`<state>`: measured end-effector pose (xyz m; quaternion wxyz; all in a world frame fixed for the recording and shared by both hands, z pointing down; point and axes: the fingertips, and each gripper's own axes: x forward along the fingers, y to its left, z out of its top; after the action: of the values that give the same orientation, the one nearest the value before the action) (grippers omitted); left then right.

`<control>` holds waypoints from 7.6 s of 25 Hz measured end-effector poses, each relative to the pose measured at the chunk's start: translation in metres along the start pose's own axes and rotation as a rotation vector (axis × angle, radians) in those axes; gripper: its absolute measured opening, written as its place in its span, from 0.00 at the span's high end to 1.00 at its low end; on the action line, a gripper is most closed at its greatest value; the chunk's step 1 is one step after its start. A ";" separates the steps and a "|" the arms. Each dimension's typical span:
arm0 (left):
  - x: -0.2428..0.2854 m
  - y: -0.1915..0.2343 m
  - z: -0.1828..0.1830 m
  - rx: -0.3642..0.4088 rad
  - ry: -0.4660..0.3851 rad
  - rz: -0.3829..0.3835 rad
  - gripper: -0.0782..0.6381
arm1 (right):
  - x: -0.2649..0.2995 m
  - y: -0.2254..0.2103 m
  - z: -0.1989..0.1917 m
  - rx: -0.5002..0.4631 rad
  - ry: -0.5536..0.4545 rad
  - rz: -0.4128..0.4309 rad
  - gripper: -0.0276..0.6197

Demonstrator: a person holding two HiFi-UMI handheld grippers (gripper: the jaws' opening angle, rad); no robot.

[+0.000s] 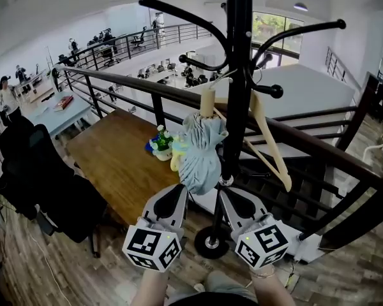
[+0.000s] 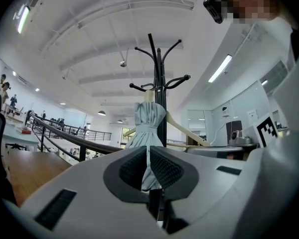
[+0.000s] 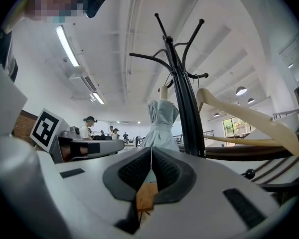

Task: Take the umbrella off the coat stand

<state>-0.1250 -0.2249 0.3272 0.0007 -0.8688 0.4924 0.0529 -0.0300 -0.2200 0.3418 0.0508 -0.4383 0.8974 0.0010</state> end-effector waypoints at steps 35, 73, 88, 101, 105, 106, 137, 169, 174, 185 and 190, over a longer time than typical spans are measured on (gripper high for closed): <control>0.100 0.005 0.036 0.037 0.106 -0.105 0.47 | 0.024 -0.040 0.021 0.042 -0.062 0.114 0.91; 0.115 -0.001 0.030 0.162 0.079 -0.101 0.48 | 0.032 -0.050 0.043 0.037 -0.133 0.113 0.91; 0.094 -0.002 0.076 0.223 -0.052 -0.089 0.49 | 0.045 -0.028 0.069 -0.010 -0.175 0.145 0.91; 0.077 -0.006 0.101 0.273 -0.106 -0.057 0.49 | 0.052 -0.018 0.104 -0.052 -0.237 0.162 0.91; 0.075 -0.009 0.109 0.263 -0.132 -0.051 0.49 | 0.053 -0.016 0.109 -0.055 -0.250 0.173 0.91; 0.074 -0.009 0.112 0.259 -0.140 -0.049 0.49 | 0.054 -0.015 0.111 -0.056 -0.254 0.175 0.91; 0.005 0.007 0.176 0.366 -0.280 0.107 0.49 | 0.074 0.053 0.155 -0.079 -0.323 0.354 0.91; -0.047 0.035 0.123 0.219 -0.228 0.219 0.49 | 0.070 0.067 0.115 -0.055 -0.213 0.363 0.91; -0.046 0.033 0.101 0.181 -0.190 0.198 0.49 | 0.065 0.062 0.093 -0.057 -0.156 0.340 0.91; -0.042 0.028 0.050 0.063 -0.130 0.165 0.49 | 0.051 0.047 0.058 -0.025 -0.085 0.289 0.91; -0.040 0.025 0.032 0.021 -0.104 0.157 0.49 | 0.044 0.046 0.037 -0.012 -0.040 0.283 0.91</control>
<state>-0.1693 -0.2019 0.3002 0.0313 -0.8235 0.5589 0.0923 -0.0899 -0.2242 0.2990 0.0651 -0.3076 0.9490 0.0223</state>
